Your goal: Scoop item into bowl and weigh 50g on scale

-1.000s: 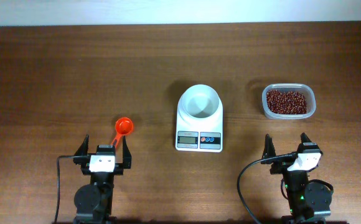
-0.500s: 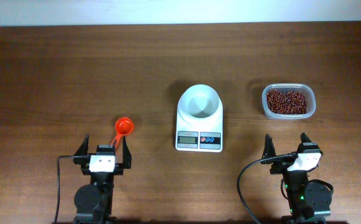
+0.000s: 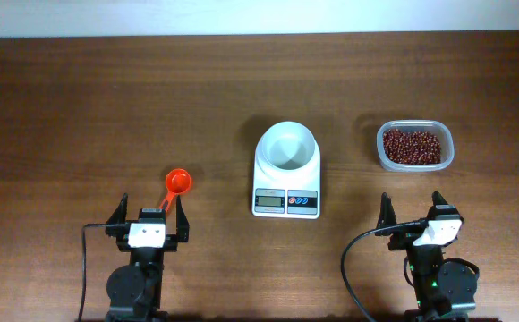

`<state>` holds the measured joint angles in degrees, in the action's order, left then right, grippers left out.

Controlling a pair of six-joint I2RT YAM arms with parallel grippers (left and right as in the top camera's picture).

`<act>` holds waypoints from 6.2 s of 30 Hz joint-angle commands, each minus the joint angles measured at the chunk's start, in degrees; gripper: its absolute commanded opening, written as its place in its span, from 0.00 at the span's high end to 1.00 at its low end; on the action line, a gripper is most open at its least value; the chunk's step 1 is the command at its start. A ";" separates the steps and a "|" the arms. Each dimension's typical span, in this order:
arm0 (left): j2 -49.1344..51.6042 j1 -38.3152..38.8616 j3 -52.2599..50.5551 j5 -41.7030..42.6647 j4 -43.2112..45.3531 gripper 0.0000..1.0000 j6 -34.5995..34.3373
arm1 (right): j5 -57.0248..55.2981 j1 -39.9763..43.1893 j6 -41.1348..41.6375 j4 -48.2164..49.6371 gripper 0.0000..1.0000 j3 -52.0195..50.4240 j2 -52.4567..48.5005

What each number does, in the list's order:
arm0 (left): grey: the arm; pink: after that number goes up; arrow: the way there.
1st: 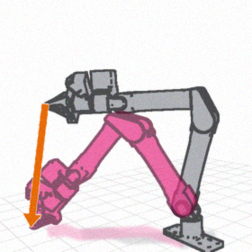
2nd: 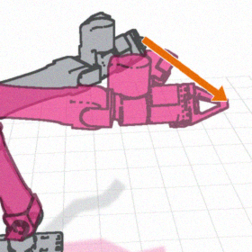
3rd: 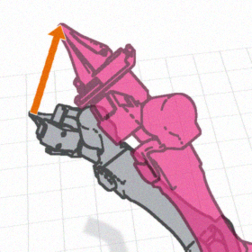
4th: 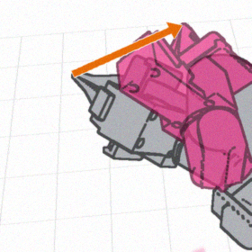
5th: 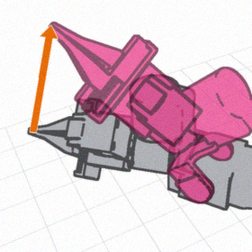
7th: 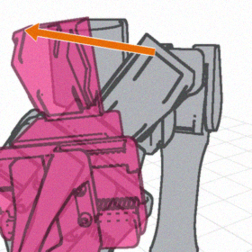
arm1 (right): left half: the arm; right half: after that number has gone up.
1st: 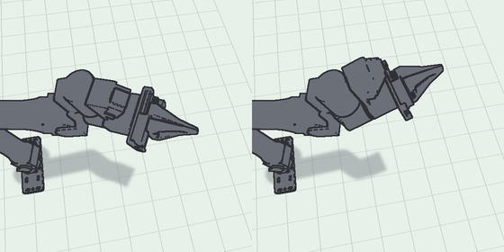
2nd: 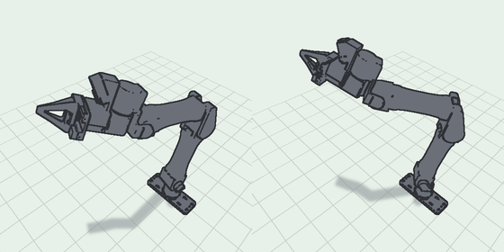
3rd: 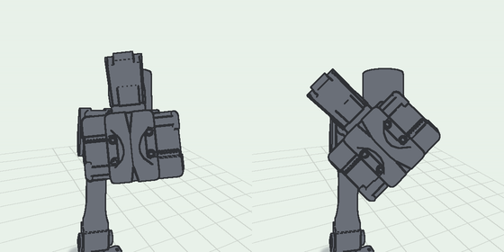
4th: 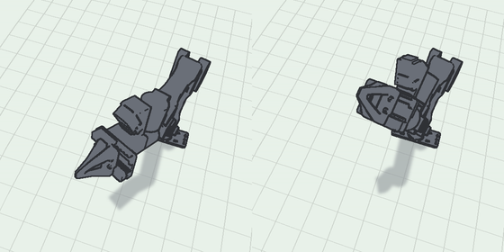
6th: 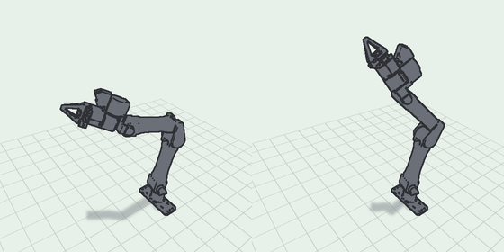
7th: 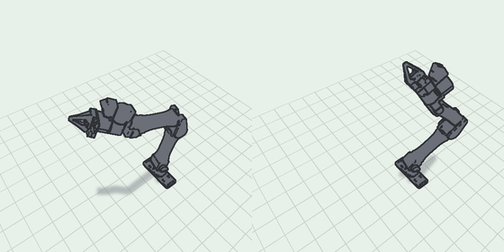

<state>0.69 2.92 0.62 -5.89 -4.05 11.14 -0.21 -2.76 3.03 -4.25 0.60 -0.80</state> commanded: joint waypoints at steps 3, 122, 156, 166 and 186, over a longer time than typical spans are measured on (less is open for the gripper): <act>-0.17 -0.20 -0.09 -1.03 -0.11 0.01 0.94 | -0.50 0.26 0.26 -0.35 0.01 -0.28 0.33; 114.71 -6.08 74.14 7.23 -43.98 1.00 12.96 | -0.50 0.26 0.26 -0.35 0.01 -0.28 0.33; 92.70 -6.08 82.09 11.06 -52.89 1.00 -38.71 | -0.50 0.26 0.26 -0.35 0.01 -0.26 0.33; 92.70 -6.05 82.09 11.08 -53.11 1.00 -38.71 | 1.27 0.22 0.70 2.12 0.01 0.00 0.33; 88.83 10.99 82.12 11.02 -43.41 1.00 -45.97 | 61.37 0.15 6.49 -35.80 0.01 65.09 -76.81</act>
<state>90.56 11.88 81.71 4.54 -48.36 -30.15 41.54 -2.68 9.26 -42.39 64.62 -72.82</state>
